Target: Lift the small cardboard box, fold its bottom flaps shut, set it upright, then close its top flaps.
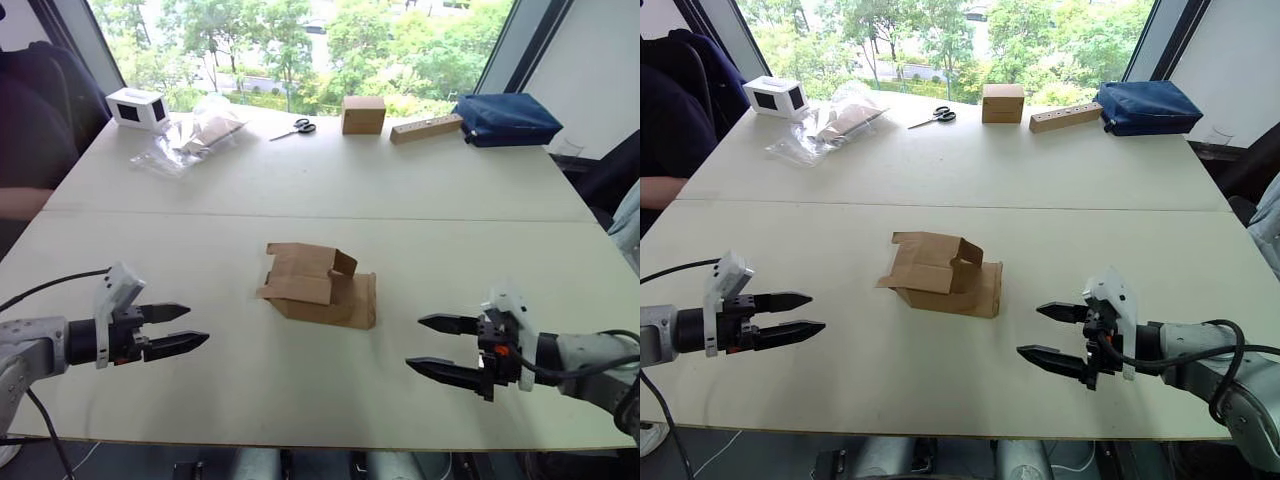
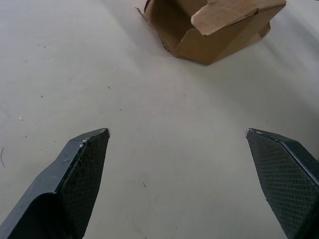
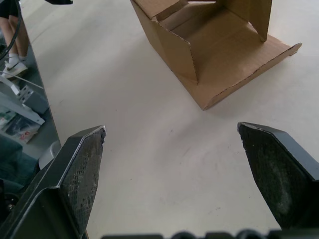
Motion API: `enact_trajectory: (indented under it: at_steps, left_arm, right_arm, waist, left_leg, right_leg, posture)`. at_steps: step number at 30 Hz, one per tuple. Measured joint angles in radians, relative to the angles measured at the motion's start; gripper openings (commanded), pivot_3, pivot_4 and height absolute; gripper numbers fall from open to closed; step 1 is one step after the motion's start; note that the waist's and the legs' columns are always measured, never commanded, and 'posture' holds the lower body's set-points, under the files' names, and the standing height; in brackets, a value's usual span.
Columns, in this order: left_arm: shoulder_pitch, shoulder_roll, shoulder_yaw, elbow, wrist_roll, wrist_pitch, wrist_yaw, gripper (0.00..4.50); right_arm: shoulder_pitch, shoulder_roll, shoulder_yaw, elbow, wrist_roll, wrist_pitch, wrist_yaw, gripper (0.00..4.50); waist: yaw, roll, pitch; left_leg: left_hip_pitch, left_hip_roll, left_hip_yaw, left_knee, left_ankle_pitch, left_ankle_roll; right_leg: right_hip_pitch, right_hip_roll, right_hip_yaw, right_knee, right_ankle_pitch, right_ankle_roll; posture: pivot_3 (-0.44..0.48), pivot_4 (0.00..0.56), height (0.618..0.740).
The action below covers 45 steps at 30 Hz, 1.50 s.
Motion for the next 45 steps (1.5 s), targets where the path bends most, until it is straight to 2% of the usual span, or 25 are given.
enact_trajectory:
  at_steps: [17, 21, 24, 28, 31, 37, 40, 45]
  left_arm:
    - [-0.053, -0.001, -0.016, 0.025, 0.030, 0.003, 0.013, 4.49]
    - [-0.093, -0.001, -0.016, 0.025, 0.034, 0.022, 0.051, 4.49]
    - [-0.176, -0.014, -0.014, 0.025, 0.006, 0.095, 0.112, 4.49]
    - [-0.246, -0.005, -0.013, 0.052, -0.023, 0.137, 0.110, 4.49]
    - [-0.312, 0.019, -0.050, 0.134, -0.024, 0.166, 0.081, 4.49]
    - [-0.558, 0.010, -0.153, 0.350, -0.109, 0.417, -0.003, 4.49]
    - [-0.626, -0.024, -0.210, 0.422, -0.121, 0.496, -0.026, 4.49]
    - [-0.742, -0.171, -0.355, 0.581, -0.110, 0.597, -0.050, 4.49]
  right_arm:
    - [-0.037, -0.007, 0.012, 0.002, -0.031, -0.009, -0.014, 4.46]
    - [-0.060, 0.011, 0.024, 0.036, -0.061, -0.041, -0.031, 4.46]
    - [-0.095, 0.022, 0.025, 0.063, -0.068, -0.039, -0.051, 4.46]
    - [-0.089, 0.006, 0.025, 0.067, -0.112, -0.072, -0.045, 4.46]
    - [-0.079, -0.005, 0.018, 0.073, -0.137, -0.099, -0.029, 4.46]
    - [-0.082, -0.053, -0.005, 0.018, -0.148, -0.120, 0.001, 4.46]
    - [-0.090, -0.053, -0.005, -0.030, -0.138, -0.113, -0.010, 4.46]
    - [-0.136, -0.050, 0.053, -0.153, -0.137, -0.086, -0.083, 4.46]
  waist:
    - [0.000, 0.000, 0.000]
    - [0.002, 0.000, 0.000]
    - [0.005, 0.000, 0.000]
    - [0.003, -0.001, 0.000]
    - [0.000, 0.000, 0.000]
    - [0.002, -0.002, -0.001]
    - [0.000, -0.002, -0.001]
    - [0.002, -0.004, 0.000]
  left_leg:
    - [0.000, 0.000, 0.000, 0.000, 0.000, 0.000]
    - [0.001, 0.000, 0.000, 0.001, 0.000, 0.000]
    - [0.001, -0.001, 0.000, 0.001, 0.000, 0.000]
    - [0.001, -0.001, 0.000, 0.001, 0.000, 0.000]
    - [0.002, -0.001, 0.001, 0.001, 0.000, 0.000]
    - [0.002, -0.001, 0.000, 0.001, 0.001, 0.000]
    - [0.002, -0.001, 0.000, 0.002, 0.001, 0.000]
    - [0.002, -0.001, -0.001, 0.003, 0.001, 0.000]
  right_leg:
    - [0.001, 0.002, 0.000, 0.000, 0.000, 0.000]
    - [0.001, 0.002, 0.000, 0.000, 0.000, 0.000]
    - [0.001, 0.003, 0.000, 0.001, 0.000, 0.001]
    - [0.001, 0.003, 0.000, 0.002, 0.001, 0.003]
    - [0.002, 0.004, 0.000, 0.002, 0.001, 0.003]
    - [0.003, 0.005, 0.000, 0.003, 0.002, 0.005]
    - [0.003, 0.005, 0.000, 0.003, 0.002, 0.006]
    - [0.003, 0.005, 0.000, 0.004, 0.002, 0.006]
  posture:
    - [0.000, 0.150, 0.740]
    - [0.000, 0.150, 0.740]
    - [0.000, 0.150, 0.740]
    - [0.000, 0.150, 0.740]
    - [0.000, 0.150, 0.740]
    - [0.000, 0.150, 0.740]
    - [0.000, 0.150, 0.740]
    - [0.000, 0.150, 0.740]
